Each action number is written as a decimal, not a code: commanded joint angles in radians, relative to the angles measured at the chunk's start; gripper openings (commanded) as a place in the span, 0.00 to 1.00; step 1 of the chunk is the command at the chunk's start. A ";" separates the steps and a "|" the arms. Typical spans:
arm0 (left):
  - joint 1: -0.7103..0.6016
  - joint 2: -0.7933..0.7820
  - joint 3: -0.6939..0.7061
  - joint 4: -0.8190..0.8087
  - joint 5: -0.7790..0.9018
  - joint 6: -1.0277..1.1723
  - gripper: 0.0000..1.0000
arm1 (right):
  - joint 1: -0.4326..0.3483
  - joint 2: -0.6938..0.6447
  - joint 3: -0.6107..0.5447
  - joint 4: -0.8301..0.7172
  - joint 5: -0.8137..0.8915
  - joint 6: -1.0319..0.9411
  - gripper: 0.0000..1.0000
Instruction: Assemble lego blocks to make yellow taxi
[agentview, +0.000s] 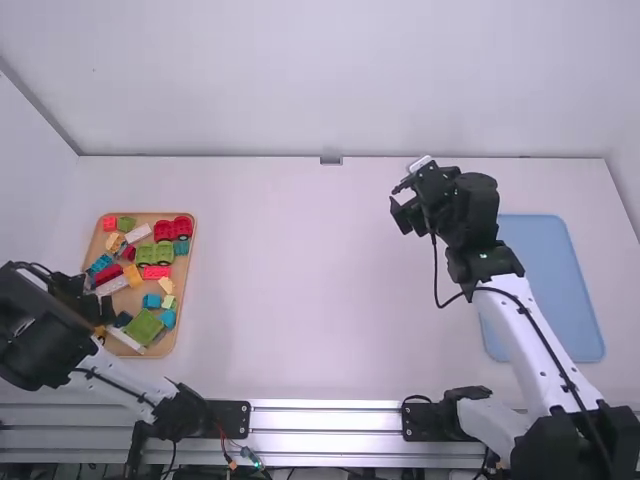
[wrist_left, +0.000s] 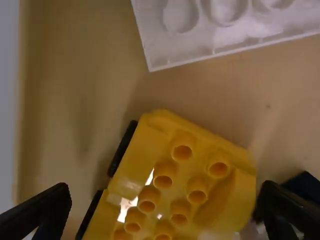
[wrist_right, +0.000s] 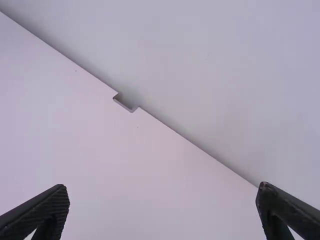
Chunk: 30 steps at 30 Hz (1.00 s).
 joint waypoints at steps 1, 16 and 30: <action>-0.003 0.010 -0.039 0.031 -0.052 0.042 0.99 | 0.003 0.006 0.035 0.004 -0.005 0.003 0.99; -0.003 0.010 -0.108 0.156 0.056 0.106 0.76 | 0.003 0.006 0.035 0.009 -0.005 0.003 0.99; -0.005 0.010 -0.112 0.143 -0.004 0.040 0.77 | 0.003 0.006 0.035 0.008 -0.005 0.003 0.98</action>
